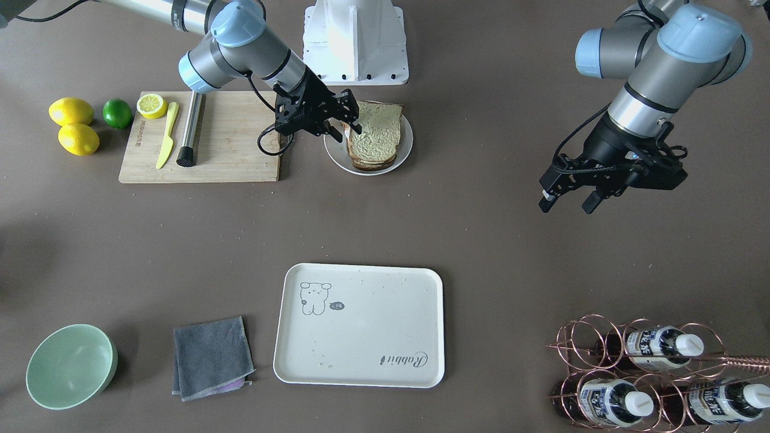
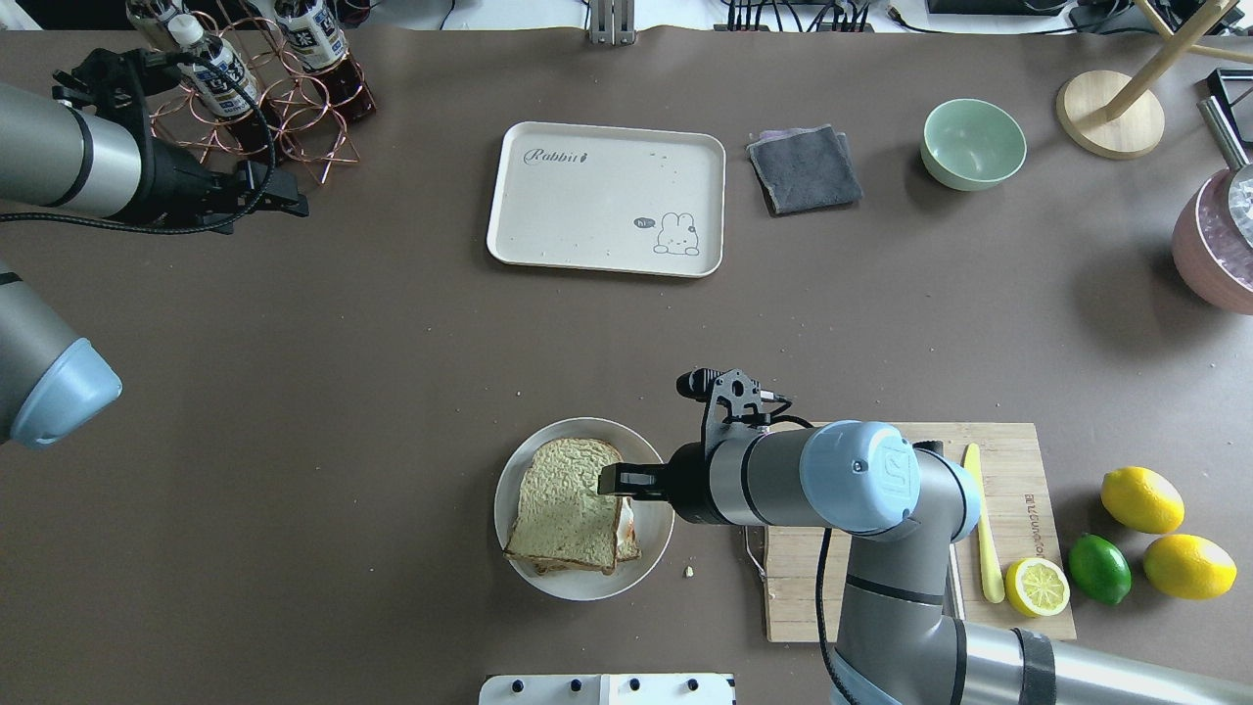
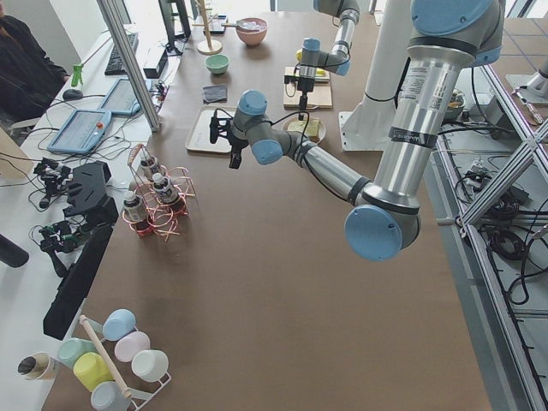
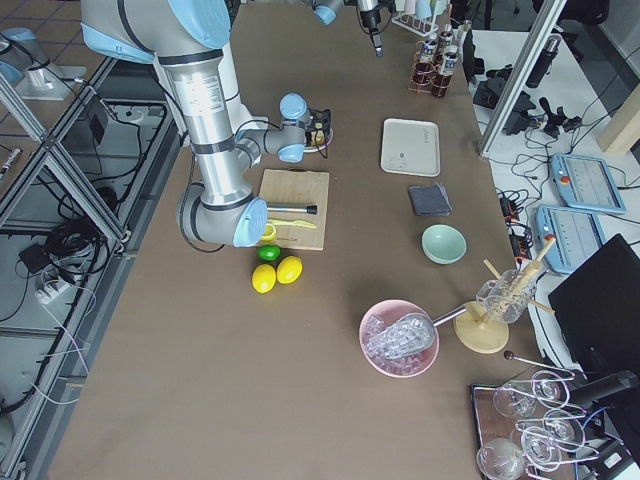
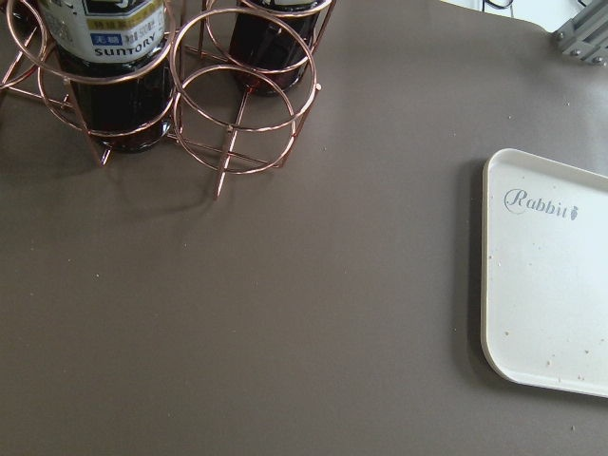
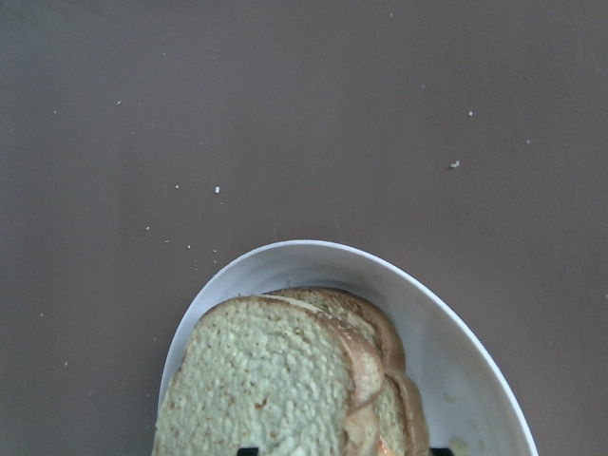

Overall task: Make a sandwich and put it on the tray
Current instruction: 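Carry the bread slice with the right gripper onto the egg toast, then release the bread and withdraw the right gripper while the left gripper approaches the plate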

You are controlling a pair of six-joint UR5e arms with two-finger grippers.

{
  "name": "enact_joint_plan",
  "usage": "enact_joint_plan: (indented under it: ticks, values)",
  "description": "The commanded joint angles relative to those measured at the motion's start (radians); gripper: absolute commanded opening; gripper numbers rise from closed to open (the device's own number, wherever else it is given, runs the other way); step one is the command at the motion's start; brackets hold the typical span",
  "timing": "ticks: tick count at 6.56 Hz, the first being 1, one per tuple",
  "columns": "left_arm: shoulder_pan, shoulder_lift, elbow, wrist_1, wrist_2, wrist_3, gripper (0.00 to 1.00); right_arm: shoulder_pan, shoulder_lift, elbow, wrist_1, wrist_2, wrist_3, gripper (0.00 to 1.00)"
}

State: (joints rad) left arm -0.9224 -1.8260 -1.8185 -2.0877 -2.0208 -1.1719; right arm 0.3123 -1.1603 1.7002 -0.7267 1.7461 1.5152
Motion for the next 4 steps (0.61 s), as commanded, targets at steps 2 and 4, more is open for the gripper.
enact_joint_plan:
  ticks: [2, 4]
  values:
    - [0.052, -0.01, -0.004, -0.027, 0.019, -0.021, 0.97, 0.078, -0.029, 0.044, -0.003, 0.021, 0.003, 1.0]
    - [0.196, -0.041, -0.013, -0.029, 0.165, -0.148, 0.97, 0.175, -0.071, 0.042, -0.011, 0.068, 0.011, 1.0]
